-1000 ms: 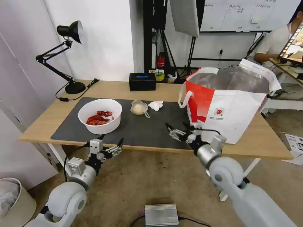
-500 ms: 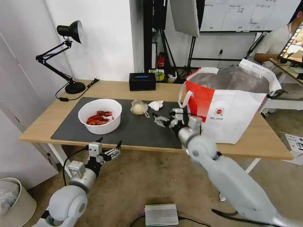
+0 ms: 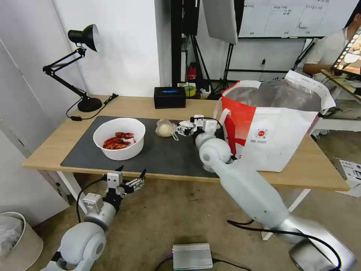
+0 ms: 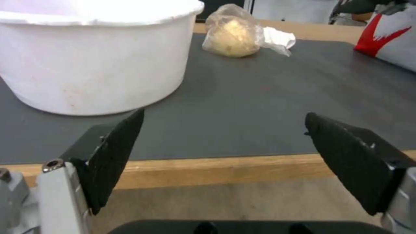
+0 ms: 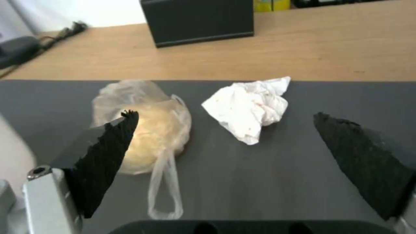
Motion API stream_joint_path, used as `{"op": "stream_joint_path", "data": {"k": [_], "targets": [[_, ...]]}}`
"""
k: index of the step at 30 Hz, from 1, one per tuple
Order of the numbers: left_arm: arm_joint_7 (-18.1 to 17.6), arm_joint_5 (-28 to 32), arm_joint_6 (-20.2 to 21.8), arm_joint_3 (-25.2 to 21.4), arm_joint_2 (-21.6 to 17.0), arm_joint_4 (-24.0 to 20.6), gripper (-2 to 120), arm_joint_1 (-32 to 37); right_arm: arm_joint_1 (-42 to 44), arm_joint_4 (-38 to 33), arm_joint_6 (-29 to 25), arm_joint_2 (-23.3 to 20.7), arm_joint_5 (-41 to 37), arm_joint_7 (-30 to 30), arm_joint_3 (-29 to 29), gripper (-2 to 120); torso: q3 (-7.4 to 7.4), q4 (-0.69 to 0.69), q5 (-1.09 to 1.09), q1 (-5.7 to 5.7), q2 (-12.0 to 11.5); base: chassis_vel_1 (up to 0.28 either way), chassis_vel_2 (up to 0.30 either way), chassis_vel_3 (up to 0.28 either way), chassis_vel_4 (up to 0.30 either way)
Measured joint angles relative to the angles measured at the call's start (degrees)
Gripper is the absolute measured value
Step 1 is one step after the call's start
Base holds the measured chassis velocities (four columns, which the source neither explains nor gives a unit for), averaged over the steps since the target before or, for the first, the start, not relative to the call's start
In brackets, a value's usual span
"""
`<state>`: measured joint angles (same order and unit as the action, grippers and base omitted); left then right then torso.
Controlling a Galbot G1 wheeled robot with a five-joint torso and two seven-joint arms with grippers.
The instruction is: Pick up the trash from the table and place it into the takeout bag.
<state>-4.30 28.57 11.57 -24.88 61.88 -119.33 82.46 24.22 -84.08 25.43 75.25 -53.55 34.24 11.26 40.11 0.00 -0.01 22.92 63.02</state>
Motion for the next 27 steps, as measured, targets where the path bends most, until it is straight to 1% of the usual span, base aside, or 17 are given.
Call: {"op": "stream_joint_path", "data": {"k": [1,2,3,4,6,7,10,19,22,27], "targets": [[0.0,0.0,0.0,0.0,0.0,0.0,100,0.0,0.0,0.0,0.0,0.0,0.0,0.0,0.0,100,0.0,0.0,0.0,0.0,0.0,0.0,0.0,0.0,0.0],[0.0,0.0,-0.1,0.1,0.0,0.1,100,0.0,-0.9,2.9,0.3,1.8,0.6,0.6,-0.3,100,0.0,0.0,0.0,0.0,0.0,0.0,0.0,0.0,0.0],[0.1,0.1,-0.2,0.2,0.0,0.2,100,0.0,-1.5,4.7,0.6,2.8,0.7,0.9,-0.6,100,0.0,0.0,0.0,0.0,0.0,0.0,0.0,0.0,0.0],[0.1,0.1,-0.2,0.2,0.0,0.2,100,0.0,-1.5,4.7,0.6,2.8,0.7,0.9,-0.6,100,0.0,0.0,0.0,0.0,0.0,0.0,0.0,0.0,0.0],[0.1,0.2,-0.3,0.2,-0.1,0.2,100,-0.2,-3.2,8.7,1.1,5.1,1.5,1.5,-1.2,100,0.0,-0.01,0.0,0.0,0.0,0.0,0.0,0.0,0.0],[0.1,0.2,-0.3,0.2,-0.1,0.2,100,-0.2,-3.2,8.7,1.1,5.1,1.5,1.5,-1.2,100,0.0,-0.01,0.0,0.0,0.0,0.0,0.0,0.0,0.0],[0.1,0.4,-0.4,0.4,-0.1,0.1,100,-0.4,-5.0,12.1,2.4,7.4,2.0,3.1,-1.7,100,0.0,0.0,0.0,0.0,0.0,0.0,0.0,0.0,0.0],[0.2,0.4,-0.7,0.1,0.1,-0.3,100,0.2,-7.5,16.9,4.2,10.9,3.0,5.7,-2.4,100,-0.01,0.0,0.0,0.0,0.0,0.0,0.0,0.0,0.0],[0.2,0.3,-0.7,0.0,0.2,-1.0,100,0.5,-9.5,20.0,4.8,12.7,3.3,6.8,-3.3,100,0.0,0.0,0.0,0.0,0.0,0.0,0.0,0.0,0.0],[0.2,0.2,-0.7,0.0,0.5,-1.0,100,0.5,-11.1,22.3,5.0,13.7,3.4,7.8,-3.8,100,0.0,0.0,0.0,0.0,0.0,0.0,0.0,0.0,0.0]]}}
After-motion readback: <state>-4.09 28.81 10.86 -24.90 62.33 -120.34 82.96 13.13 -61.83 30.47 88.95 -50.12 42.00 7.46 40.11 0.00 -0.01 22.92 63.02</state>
